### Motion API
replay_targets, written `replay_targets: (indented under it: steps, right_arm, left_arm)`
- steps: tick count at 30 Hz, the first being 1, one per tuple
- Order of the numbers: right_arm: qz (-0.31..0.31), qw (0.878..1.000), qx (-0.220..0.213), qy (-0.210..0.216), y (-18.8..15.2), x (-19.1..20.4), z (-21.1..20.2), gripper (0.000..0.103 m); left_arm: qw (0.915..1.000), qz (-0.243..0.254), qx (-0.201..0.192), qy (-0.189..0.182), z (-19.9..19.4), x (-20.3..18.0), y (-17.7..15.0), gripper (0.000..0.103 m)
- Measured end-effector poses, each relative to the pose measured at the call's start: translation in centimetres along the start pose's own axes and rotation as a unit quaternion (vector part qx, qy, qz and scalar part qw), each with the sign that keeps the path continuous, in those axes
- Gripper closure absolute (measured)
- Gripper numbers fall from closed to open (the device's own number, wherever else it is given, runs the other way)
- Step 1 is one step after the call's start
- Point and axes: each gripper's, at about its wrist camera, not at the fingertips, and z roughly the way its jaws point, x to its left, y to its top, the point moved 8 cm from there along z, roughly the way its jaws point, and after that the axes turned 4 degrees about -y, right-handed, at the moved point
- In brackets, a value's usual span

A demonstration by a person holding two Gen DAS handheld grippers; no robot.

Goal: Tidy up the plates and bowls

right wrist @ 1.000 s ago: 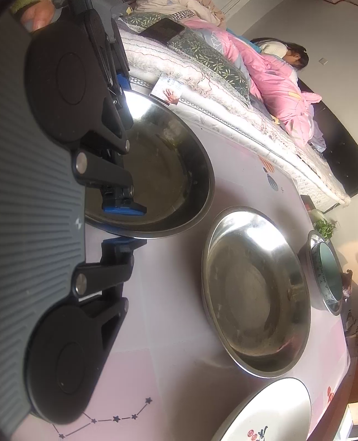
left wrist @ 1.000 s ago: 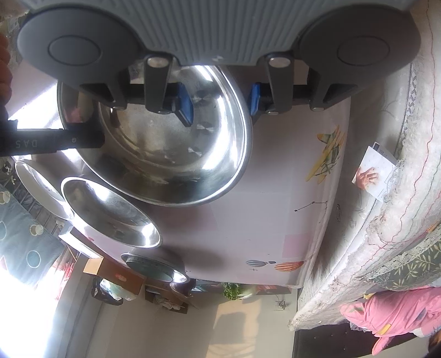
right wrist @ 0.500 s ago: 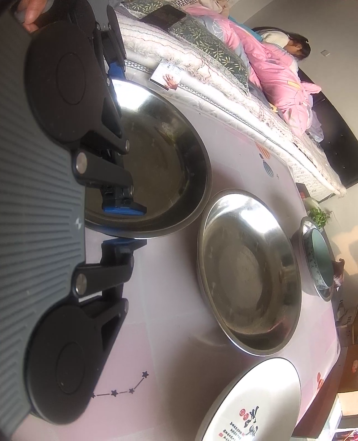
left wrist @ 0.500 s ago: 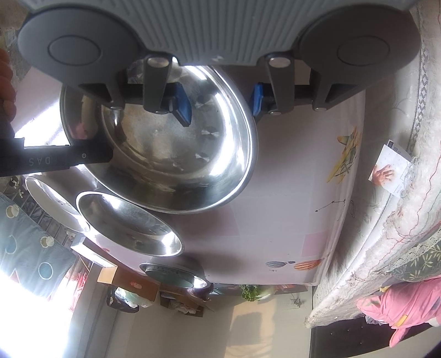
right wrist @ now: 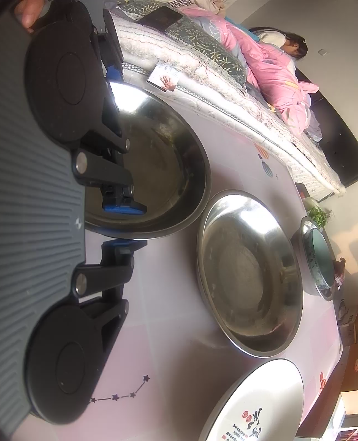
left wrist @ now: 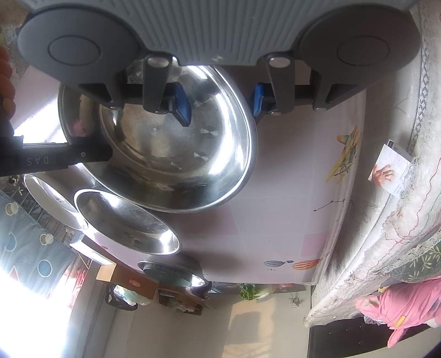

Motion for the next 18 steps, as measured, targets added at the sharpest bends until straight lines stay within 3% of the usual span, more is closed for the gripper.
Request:
replay_targets:
  steps: [18]
  right_arm:
    - [0.012,1.000,0.001,0.005,-0.01,-0.23,0.10,0.085]
  left_arm:
    - [1.0000,0.001,-0.005,-0.001,-0.03,0.05,0.17,0.053]
